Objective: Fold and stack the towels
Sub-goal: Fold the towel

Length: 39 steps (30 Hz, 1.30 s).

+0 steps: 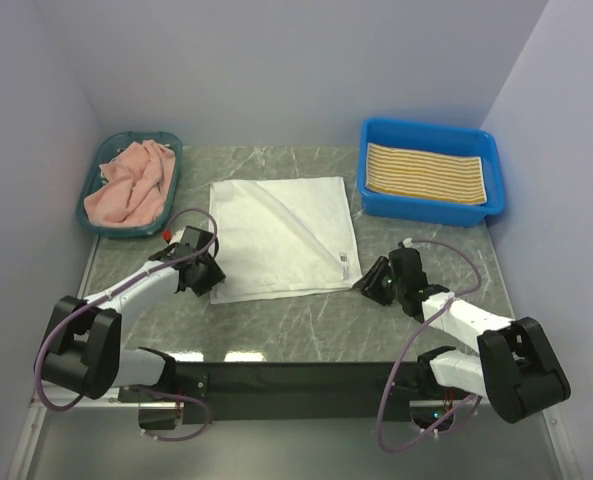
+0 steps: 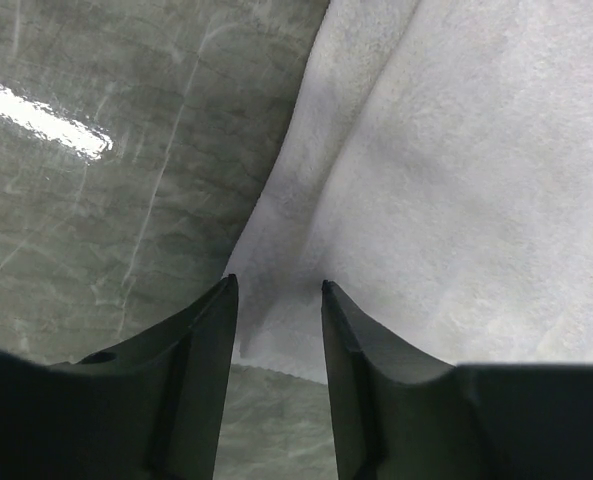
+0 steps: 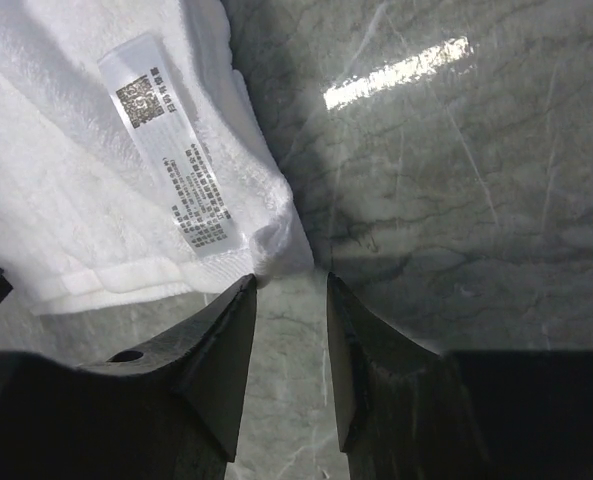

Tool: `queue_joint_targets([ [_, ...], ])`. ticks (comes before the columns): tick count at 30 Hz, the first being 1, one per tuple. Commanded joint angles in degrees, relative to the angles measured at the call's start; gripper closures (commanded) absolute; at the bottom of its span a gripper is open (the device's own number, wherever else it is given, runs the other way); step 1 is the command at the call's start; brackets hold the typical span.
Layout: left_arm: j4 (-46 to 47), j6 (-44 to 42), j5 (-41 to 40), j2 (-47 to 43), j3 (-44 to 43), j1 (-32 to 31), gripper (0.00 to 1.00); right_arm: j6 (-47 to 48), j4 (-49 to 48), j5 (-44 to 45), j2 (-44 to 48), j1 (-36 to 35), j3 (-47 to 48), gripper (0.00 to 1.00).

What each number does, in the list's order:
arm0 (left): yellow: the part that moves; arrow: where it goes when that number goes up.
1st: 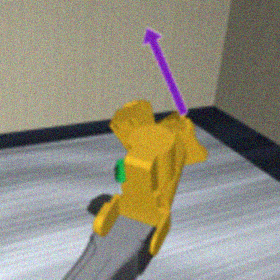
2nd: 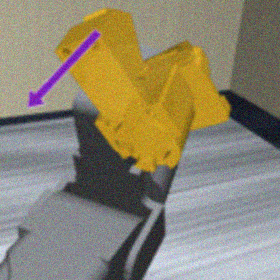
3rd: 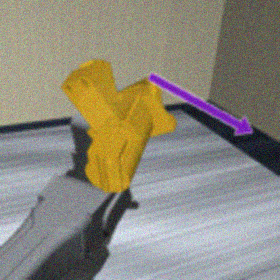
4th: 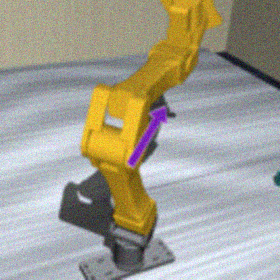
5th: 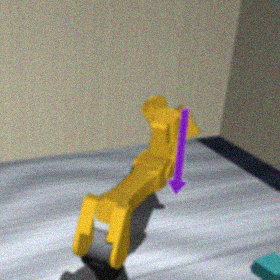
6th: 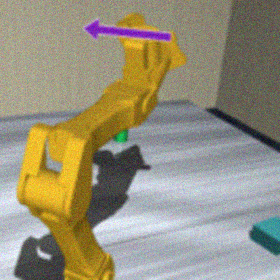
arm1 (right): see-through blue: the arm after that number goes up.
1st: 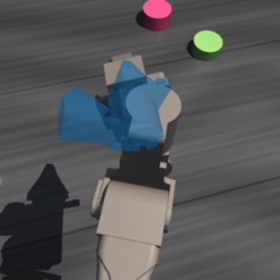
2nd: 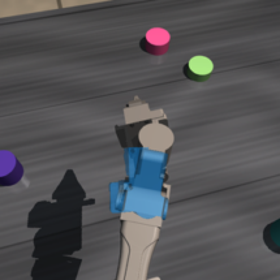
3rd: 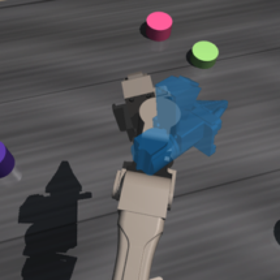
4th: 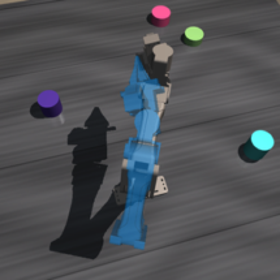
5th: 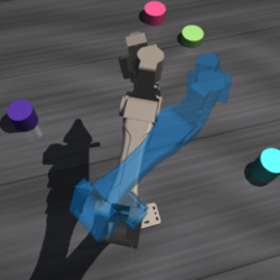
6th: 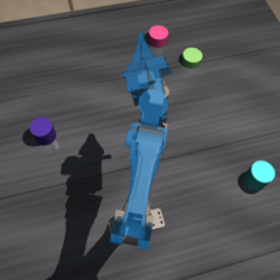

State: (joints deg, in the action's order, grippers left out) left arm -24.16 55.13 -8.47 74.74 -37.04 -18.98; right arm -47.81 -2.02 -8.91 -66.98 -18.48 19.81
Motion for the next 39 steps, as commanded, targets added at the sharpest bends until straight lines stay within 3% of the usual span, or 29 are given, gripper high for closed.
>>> queue_joint_targets([
  [1, 2.19, -0.12, -2.34, 0.41, -1.9, -0.62, 0.56, -2.9, -6.32, 0.56, 0.71, 0.55, -2.14, 0.6],
  [4, 2.19, -0.03, -2.95, 0.5, -1.55, -0.7, 0.6, -3.25, -6.94, 0.99, 1.06, 0.72, -2.94, 0.65],
  [10, 2.45, -0.2, -3.22, 0.93, -0.85, -0.7, 0.66, -2.46, -5.55, 2.22, 6.76, 1.25, -3.73, 0.66],
  [17, 2.81, -0.03, -2.52, 1.29, -0.41, -0.7, 0.64, -1.23, -0.97, 7.94, 15.29, 2.75, -3.47, 0.65],
  [31, -0.36, 0.76, -0.76, -3.81, 1.53, -2.2, 0.6, -1.32, -4.13, 4.86, 9.59, 3.27, -3.29, 0.65],
  [39, 1.92, 0.85, -0.06, -1.01, 3.55, -2.37, 0.58, -1.41, -5.27, 3.72, 8.8, 3.36, -3.82, 0.64],
])
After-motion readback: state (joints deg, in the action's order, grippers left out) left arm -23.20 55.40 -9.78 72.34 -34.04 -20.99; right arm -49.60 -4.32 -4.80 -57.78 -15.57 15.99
